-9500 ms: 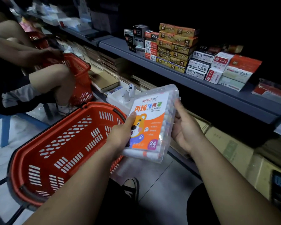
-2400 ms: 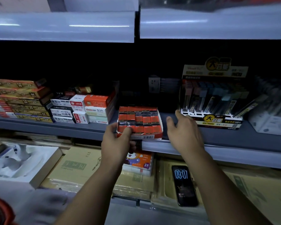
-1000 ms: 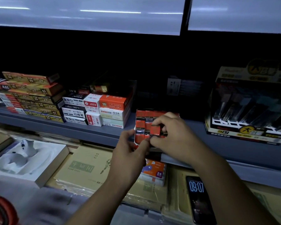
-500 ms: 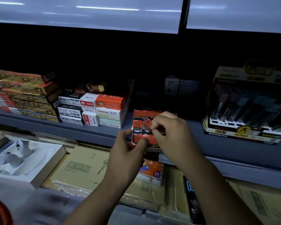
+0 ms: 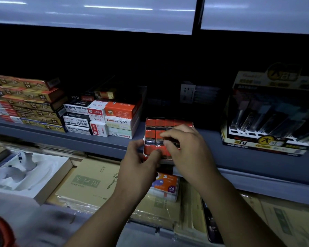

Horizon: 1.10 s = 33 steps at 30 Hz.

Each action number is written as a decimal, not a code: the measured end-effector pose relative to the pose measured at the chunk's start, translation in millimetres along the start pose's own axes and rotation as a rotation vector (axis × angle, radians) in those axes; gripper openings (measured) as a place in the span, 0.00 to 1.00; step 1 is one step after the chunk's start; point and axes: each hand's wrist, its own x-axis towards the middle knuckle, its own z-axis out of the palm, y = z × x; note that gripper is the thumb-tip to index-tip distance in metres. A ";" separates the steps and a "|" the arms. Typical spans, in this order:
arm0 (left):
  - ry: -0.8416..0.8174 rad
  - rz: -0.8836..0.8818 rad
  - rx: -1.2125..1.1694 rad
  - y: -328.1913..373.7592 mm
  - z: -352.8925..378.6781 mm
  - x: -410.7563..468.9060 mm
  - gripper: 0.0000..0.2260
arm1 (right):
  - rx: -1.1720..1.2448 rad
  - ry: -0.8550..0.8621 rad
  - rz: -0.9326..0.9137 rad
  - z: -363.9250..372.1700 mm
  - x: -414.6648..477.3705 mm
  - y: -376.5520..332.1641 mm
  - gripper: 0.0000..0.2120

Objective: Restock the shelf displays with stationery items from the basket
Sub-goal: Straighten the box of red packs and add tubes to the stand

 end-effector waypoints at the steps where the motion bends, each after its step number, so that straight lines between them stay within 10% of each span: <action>1: 0.003 0.000 0.002 0.2 0.3 -0.1 0.15 | -0.011 0.007 -0.012 0.9 -0.3 0.9 0.11; 10: 0.021 -0.008 0.019 2.2 0.3 0.9 0.14 | -0.053 0.006 -0.150 -3.6 -10.4 5.7 0.13; 17: 0.023 -0.038 -0.036 7.5 -4.5 2.2 0.09 | 0.010 0.165 0.082 -21.9 -7.2 26.8 0.11; 33: -0.116 -0.048 -0.088 7.4 -26.4 3.1 0.05 | 0.099 -0.163 0.301 -30.1 20.6 35.6 0.24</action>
